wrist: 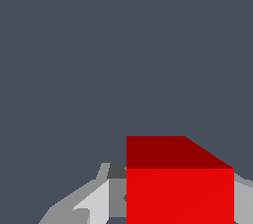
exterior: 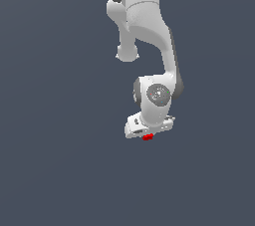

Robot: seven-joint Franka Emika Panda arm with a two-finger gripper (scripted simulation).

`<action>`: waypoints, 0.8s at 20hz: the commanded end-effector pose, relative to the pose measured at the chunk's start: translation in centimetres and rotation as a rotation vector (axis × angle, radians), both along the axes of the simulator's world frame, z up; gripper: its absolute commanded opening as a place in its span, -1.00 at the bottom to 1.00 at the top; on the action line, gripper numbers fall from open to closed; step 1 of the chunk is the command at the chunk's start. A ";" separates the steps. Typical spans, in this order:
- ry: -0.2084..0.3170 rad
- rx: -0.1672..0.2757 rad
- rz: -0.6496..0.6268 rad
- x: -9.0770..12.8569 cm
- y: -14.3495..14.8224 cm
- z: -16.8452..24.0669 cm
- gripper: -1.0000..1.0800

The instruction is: Pick up the red cube and move it to a goal position.

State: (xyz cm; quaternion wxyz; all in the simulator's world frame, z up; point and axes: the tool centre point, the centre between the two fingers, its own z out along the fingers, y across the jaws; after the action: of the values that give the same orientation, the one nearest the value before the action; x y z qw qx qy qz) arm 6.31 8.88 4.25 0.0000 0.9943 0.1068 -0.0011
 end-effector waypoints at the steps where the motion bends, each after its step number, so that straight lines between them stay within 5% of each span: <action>1: -0.002 0.000 0.000 -0.4 -0.2 1.3 -1.00; 16: -0.002 0.000 0.000 -5.1 -2.0 14.2 -1.00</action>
State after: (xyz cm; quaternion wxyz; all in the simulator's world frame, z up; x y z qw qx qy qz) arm 1.78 7.08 16.87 0.0003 0.9943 0.1068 -0.0006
